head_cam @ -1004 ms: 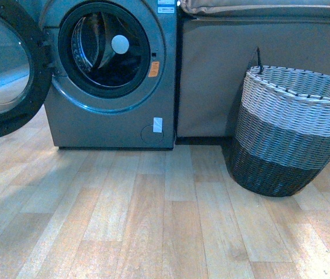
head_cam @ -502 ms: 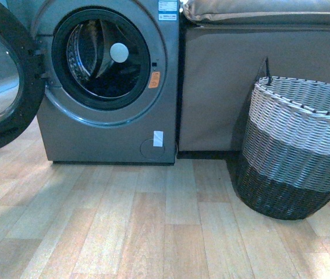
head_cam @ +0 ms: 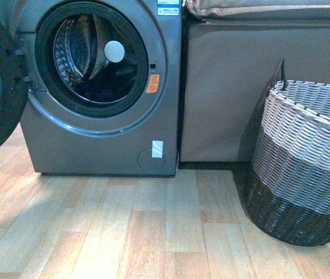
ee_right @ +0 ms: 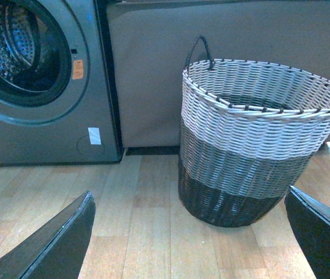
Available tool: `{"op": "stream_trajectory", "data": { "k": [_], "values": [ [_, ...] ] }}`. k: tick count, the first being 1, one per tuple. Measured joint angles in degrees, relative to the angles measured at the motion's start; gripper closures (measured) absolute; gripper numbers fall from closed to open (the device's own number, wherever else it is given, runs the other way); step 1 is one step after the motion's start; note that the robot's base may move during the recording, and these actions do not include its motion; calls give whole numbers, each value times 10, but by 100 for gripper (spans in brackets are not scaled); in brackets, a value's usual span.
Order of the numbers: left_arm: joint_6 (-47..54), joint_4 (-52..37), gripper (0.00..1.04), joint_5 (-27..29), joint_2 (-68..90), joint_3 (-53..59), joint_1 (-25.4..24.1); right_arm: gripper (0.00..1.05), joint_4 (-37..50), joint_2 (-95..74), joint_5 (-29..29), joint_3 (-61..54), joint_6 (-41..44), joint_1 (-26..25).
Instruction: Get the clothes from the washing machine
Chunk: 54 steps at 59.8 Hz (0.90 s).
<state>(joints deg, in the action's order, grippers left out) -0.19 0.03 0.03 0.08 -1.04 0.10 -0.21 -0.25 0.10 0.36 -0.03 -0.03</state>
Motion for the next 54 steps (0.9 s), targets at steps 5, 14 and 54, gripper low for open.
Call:
{"op": "stream_trajectory", "data": {
  "k": [5,14,54],
  "values": [
    [0,0,7,-1,0,0,0,7,0,0,-2,0,0,0],
    [0,0,7,-1,0,0,0,7,1,0,-2,0,0,0],
    [0,0,7,0,1,0,0,7,0,0,-1,0,0,0]
  ]
}}
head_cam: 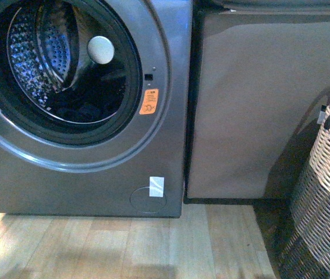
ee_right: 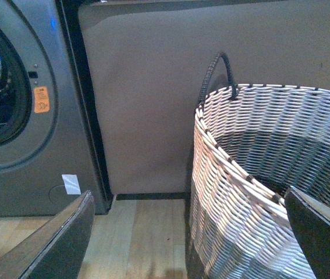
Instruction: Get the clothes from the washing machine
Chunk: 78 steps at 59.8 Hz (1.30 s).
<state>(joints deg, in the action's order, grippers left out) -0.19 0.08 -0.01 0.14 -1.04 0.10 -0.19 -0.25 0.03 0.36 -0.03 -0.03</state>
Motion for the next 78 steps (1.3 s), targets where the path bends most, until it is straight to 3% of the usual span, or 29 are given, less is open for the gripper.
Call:
{"op": "stream_trajectory", "data": {
  "k": [48,50,55,57,60,71,78],
  "values": [
    [0,0,7,0,-1,0,0,7,1,0,-1,0,0,0],
    [-7,6,7,-16,4,-1,-5,7,1,0,-1,0,0,0],
    [-52,104,7,-222,108,-37,-76,7,1,0,1,0,0,0],
    [-66,84,7,-277,175,-46,-99,7,1,0,0,0,0,0],
    [-70,32,7,-285,251,-64,-101,7,1,0,1,0,0,0],
    [-56,-157,7,-234,494,-146,-56,7,1,0,0,0,0,0],
    [-43,-214,7,-209,658,-232,-28,7,1,0,0,0,0,0]
  ]
}}
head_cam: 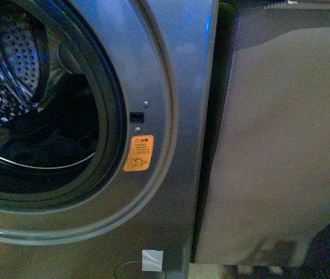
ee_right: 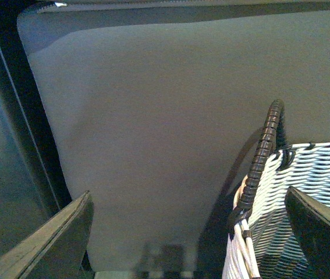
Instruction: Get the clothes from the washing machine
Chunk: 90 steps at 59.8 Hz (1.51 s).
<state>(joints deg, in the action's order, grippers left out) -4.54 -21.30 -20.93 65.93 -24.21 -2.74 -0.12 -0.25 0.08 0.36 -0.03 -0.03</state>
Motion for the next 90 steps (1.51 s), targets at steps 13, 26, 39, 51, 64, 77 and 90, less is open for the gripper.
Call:
{"op": "stream_trajectory", "data": {
  "k": [13,26,39,51,64,77,90],
  "values": [
    [40,1,7,65,272,-201,37,7,0,0,0,0,0,0],
    [68,45,7,85,447,-346,57,7,0,0,0,0,0,0],
    [94,113,7,81,550,-480,57,7,0,0,0,0,0,0],
    [70,162,7,148,649,-611,49,7,0,0,0,0,0,0],
    [67,213,7,171,693,-676,47,7,0,0,0,0,0,0],
    [54,278,7,229,728,-728,43,7,0,0,0,0,0,0],
    [5,296,7,238,752,-754,29,7,0,0,0,0,0,0]
  ]
}}
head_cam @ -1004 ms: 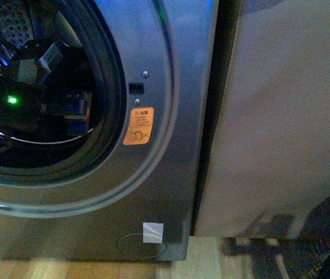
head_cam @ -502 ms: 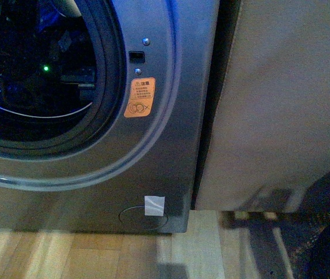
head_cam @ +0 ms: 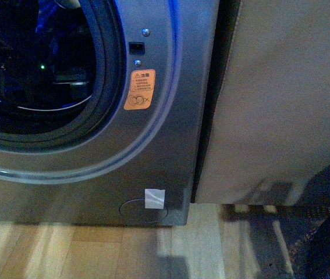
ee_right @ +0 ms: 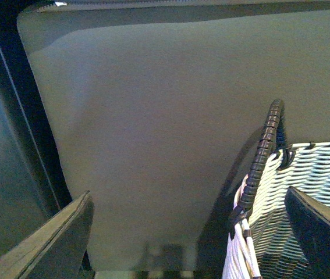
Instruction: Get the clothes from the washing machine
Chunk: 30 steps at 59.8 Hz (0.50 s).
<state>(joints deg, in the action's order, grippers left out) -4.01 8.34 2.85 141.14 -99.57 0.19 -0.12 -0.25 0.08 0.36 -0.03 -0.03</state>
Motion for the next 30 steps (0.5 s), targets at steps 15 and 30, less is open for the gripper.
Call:
{"op": "stream_trajectory", "data": {
  "k": [15,30],
  "values": [
    [-37,20,7,3,8,-13,-3,7,0,0,0,0,0,0],
    [-17,12,7,62,14,-11,-5,7,0,0,0,0,0,0]
  ]
}}
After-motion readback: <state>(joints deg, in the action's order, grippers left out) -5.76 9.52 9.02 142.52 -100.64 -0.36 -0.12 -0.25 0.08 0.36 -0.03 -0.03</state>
